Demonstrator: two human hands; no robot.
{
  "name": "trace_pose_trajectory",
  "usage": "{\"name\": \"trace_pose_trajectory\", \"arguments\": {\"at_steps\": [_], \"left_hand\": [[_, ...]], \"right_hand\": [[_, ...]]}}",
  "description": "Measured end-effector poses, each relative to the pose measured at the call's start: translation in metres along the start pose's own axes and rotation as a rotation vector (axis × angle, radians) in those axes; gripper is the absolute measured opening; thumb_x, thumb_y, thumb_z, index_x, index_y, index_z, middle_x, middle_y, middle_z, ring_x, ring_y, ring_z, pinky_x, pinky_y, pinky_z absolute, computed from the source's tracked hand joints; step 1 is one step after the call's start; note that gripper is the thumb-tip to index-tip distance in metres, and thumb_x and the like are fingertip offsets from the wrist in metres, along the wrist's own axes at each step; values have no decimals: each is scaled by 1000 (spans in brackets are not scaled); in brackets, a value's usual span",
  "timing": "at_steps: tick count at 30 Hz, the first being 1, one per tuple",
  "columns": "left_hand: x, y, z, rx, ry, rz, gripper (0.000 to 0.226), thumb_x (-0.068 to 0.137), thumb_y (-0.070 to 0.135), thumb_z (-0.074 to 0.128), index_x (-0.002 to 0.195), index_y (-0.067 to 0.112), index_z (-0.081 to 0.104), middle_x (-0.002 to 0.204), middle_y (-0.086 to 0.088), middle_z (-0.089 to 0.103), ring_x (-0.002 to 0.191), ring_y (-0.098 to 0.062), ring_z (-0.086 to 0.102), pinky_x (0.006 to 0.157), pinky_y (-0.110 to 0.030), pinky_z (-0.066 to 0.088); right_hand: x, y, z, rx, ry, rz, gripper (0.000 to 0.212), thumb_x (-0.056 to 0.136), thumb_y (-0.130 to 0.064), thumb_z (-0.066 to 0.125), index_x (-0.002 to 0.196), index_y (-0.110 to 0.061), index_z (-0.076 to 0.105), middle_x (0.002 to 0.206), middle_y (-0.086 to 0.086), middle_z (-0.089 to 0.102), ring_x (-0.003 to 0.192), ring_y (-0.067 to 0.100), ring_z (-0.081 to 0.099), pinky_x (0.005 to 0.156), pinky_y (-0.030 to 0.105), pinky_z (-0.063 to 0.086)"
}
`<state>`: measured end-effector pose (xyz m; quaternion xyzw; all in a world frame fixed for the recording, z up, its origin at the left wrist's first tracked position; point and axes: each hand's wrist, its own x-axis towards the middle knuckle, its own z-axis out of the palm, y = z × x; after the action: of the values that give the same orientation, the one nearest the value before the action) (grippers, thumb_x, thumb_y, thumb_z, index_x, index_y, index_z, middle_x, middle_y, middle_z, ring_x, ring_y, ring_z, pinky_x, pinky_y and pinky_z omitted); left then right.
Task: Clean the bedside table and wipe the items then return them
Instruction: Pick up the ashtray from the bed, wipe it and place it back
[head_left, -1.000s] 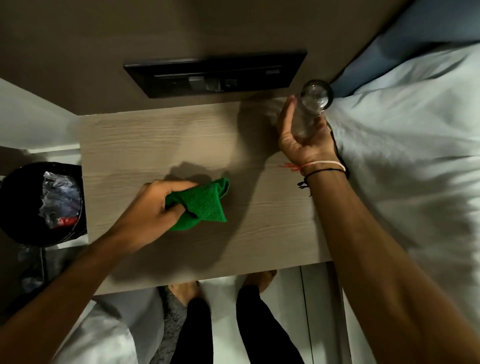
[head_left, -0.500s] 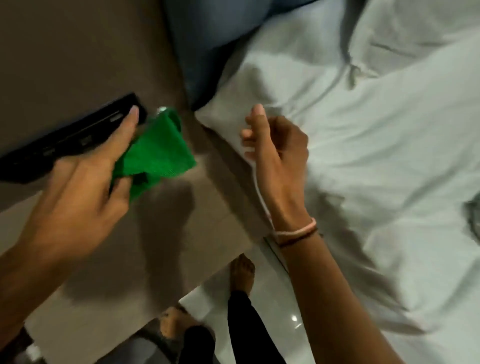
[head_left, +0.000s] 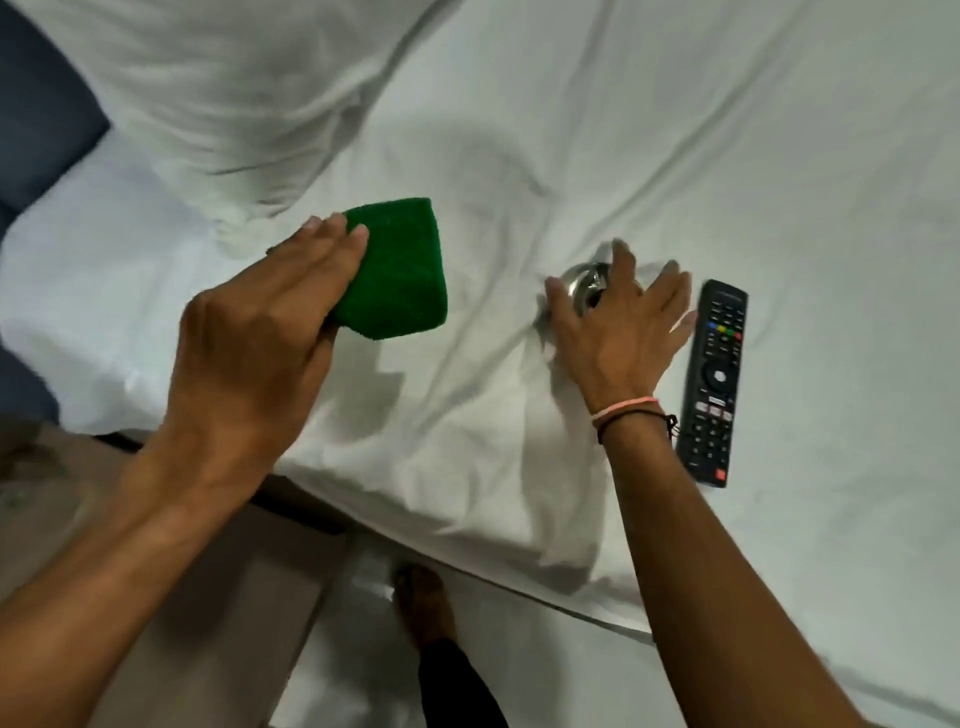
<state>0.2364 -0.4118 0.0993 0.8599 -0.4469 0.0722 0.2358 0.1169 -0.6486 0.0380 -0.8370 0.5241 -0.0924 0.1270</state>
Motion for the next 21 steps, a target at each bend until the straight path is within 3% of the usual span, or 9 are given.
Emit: {"name": "trace_pose_trajectory", "arguments": {"at_steps": [2, 6, 9, 12, 15, 18, 19, 21], "left_hand": [[14, 12, 16, -1, -23, 36, 55, 87, -9, 55, 140, 5, 52, 142, -15, 55, 132, -30, 52, 102, -45, 50], [23, 25, 35, -6, -54, 79, 50, 91, -5, 52, 140, 6, 53, 143, -15, 56, 133, -29, 53, 102, -44, 51], [9, 21, 29, -12, -47, 23, 54, 88, -8, 54, 140, 6, 52, 142, -15, 56, 132, -29, 54, 99, -46, 54], [-14, 7, 12, -7, -17, -38, 58, 84, -12, 54, 139, 6, 54, 142, -15, 57, 131, -29, 55, 95, -50, 56], [-44, -16, -17, 0, 36, -131, 62, 79, -15, 50, 138, 4, 55, 141, -16, 57, 130, -31, 56, 97, -52, 54], [-88, -43, -54, 32, 109, -282, 72, 72, -17, 44, 139, 5, 53, 143, -15, 56, 133, -29, 54, 103, -50, 51], [-102, -50, -64, 45, 136, -332, 74, 70, -19, 45, 139, 5, 53, 143, -15, 55, 133, -29, 54, 104, -49, 50], [-131, -58, -80, 68, 195, -399, 74, 69, -22, 45, 138, 3, 54, 142, -18, 56, 131, -31, 55, 107, -47, 48]], "right_hand": [[1, 15, 7, 62, -57, -43, 79, 83, -73, 50, 148, -29, 42, 145, 27, 45, 139, 43, 39, 114, 55, 32], [-10, 19, 9, 77, -46, -143, 75, 83, -64, 58, 147, -27, 44, 145, 24, 44, 135, 40, 41, 110, 48, 40], [-16, 15, 4, 20, -32, -193, 69, 77, -63, 60, 135, -26, 53, 129, 17, 55, 118, 38, 53, 92, 45, 49], [-24, 9, -6, -11, -32, -197, 70, 69, -64, 63, 128, -27, 58, 122, 14, 60, 109, 38, 56, 84, 43, 49], [-55, -17, -19, 284, -99, -233, 63, 72, -58, 66, 127, -28, 57, 110, 2, 62, 100, 20, 56, 78, 27, 43], [-106, -75, -20, 778, -354, -309, 53, 78, -49, 59, 124, -24, 60, 93, -1, 66, 79, 12, 60, 73, 24, 49], [-121, -96, -19, 946, -498, -275, 53, 77, -45, 58, 124, -23, 62, 93, 2, 68, 78, 15, 62, 73, 30, 50], [-154, -133, -11, 1281, -913, -38, 59, 69, -41, 58, 124, -19, 63, 99, 10, 68, 87, 24, 63, 77, 38, 51]]}}
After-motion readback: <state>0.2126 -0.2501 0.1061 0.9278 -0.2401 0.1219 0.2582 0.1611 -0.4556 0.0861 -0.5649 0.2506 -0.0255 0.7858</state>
